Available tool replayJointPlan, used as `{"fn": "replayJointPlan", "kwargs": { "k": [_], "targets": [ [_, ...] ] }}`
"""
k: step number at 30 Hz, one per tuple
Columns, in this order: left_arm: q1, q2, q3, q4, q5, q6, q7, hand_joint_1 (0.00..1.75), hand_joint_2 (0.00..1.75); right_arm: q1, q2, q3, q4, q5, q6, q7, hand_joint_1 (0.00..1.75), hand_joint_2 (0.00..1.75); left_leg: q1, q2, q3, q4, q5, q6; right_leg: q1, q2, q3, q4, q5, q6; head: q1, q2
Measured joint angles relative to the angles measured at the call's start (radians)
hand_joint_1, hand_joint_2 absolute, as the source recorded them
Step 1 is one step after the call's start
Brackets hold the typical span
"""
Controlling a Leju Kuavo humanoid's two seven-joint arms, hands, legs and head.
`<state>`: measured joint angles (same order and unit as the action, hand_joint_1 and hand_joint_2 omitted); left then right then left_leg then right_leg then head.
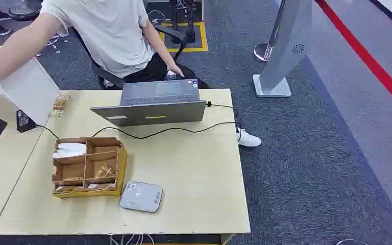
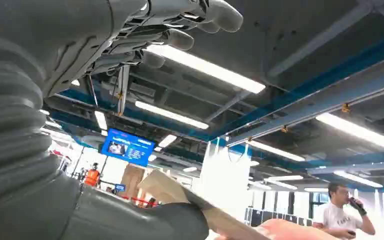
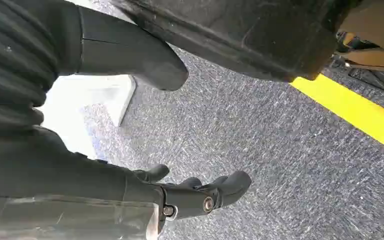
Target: Pass the card to the sensor for recognition and then transmit it.
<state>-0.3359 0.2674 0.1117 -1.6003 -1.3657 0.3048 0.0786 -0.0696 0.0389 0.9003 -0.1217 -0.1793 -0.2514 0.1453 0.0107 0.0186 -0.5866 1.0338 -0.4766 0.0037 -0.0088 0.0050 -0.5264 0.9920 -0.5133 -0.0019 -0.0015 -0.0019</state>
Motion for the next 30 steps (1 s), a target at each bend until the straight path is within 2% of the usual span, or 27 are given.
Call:
{"fn": "replayJointPlan", "kwargs": {
  "k": [1,2,20,30],
  "targets": [
    [0.000,0.000,-0.003,0.003,0.000,0.000,0.003,1.15,1.75,0.000,0.000,0.000,0.000,0.000,0.000,0.000,0.00,1.75,0.000,0.000,0.000,0.000,0.000,0.000,0.000,0.000,0.000,0.000,0.000,0.000,0.000,0.000],
    [0.001,0.002,-0.005,0.007,0.000,0.000,0.003,1.75,1.75,0.000,0.000,0.001,0.000,0.000,0.000,0.000,0.00,1.75,0.000,0.000,0.000,0.000,0.000,0.000,0.000,0.000,0.000,0.000,0.000,0.000,0.000,0.000],
    [0.021,0.014,-0.014,0.020,0.008,-0.013,0.010,1.75,1.75,0.001,-0.004,0.017,0.000,0.005,0.009,0.003,0.00,1.75,0.000,0.000,-0.001,0.000,0.000,0.000,0.000,0.000,-0.001,0.000,0.000,0.000,0.000,0.000],
    [0.039,0.013,-0.024,0.019,0.035,-0.046,0.010,1.75,1.75,0.001,-0.004,0.018,0.000,0.004,0.011,0.008,0.00,1.75,0.000,0.000,-0.001,0.000,0.000,0.000,0.000,0.000,-0.001,0.000,0.000,0.000,0.000,0.000]
  ]
}}
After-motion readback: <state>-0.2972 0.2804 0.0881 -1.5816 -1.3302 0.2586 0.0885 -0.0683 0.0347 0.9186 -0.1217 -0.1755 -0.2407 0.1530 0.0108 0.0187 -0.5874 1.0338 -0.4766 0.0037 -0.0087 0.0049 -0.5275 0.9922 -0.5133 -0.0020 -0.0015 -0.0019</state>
